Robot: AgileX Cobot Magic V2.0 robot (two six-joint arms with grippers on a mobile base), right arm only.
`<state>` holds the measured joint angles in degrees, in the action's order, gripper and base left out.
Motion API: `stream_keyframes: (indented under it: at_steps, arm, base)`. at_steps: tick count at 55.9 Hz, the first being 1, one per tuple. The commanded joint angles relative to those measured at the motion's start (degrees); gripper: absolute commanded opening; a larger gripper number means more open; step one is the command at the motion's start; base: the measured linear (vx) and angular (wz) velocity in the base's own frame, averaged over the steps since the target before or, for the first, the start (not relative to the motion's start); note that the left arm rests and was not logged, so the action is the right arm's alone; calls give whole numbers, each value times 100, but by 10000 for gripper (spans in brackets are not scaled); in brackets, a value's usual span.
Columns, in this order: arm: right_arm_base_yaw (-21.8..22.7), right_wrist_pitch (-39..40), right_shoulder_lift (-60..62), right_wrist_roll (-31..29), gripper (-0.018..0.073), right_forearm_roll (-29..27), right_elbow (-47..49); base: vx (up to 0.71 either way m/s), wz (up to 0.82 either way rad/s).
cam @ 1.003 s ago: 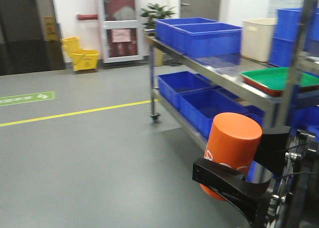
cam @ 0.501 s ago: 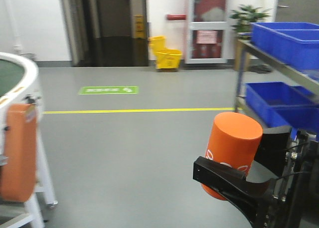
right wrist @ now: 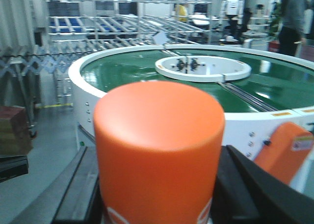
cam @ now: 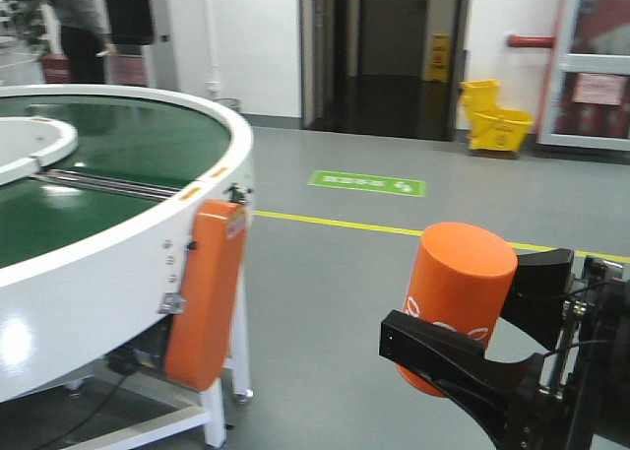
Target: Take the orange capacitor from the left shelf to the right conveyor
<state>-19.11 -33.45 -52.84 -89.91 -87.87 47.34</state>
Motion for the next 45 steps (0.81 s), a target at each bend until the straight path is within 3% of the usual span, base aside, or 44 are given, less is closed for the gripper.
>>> stream_keyframes:
  at_steps: [1, 45]
  arm:
    - [20, -11, 68, -84, -10, -305, 170]
    - [20, -10, 68, -84, -10, -305, 170]
  base:
    - [26, 56]
    - [32, 41]
